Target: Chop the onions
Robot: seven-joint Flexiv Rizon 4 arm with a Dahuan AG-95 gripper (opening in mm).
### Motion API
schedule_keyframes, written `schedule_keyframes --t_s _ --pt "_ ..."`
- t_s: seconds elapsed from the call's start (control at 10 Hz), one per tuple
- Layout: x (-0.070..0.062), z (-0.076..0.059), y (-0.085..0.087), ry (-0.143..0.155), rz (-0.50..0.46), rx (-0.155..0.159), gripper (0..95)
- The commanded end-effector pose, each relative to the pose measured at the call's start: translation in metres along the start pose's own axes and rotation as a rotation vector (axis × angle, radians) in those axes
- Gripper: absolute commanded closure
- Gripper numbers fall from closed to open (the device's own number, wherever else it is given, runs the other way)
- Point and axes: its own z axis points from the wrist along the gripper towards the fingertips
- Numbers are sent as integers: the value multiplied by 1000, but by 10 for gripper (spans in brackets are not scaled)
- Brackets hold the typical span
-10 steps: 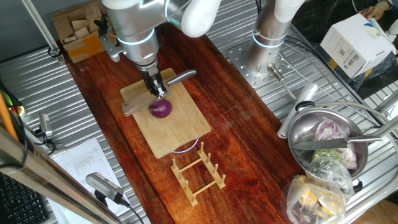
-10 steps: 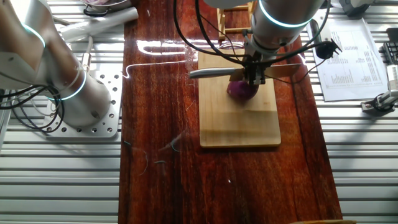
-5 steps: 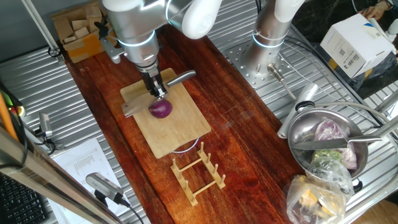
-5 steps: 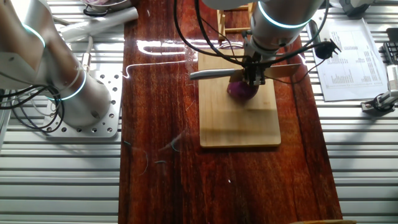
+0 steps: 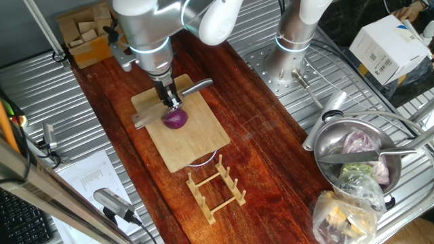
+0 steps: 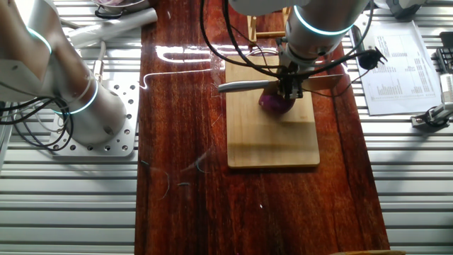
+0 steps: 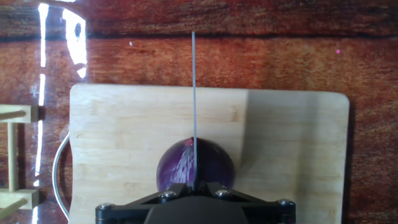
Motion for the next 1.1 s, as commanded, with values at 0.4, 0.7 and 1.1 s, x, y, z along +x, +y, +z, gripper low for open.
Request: schedule_keyframes --t_s 0.4,0.7,1.1 --pt "-5 8 0 1 -6 3 950" --pt "-5 7 0 -12 -7 9 950" --pt "-4 4 -1 -9 1 11 760"
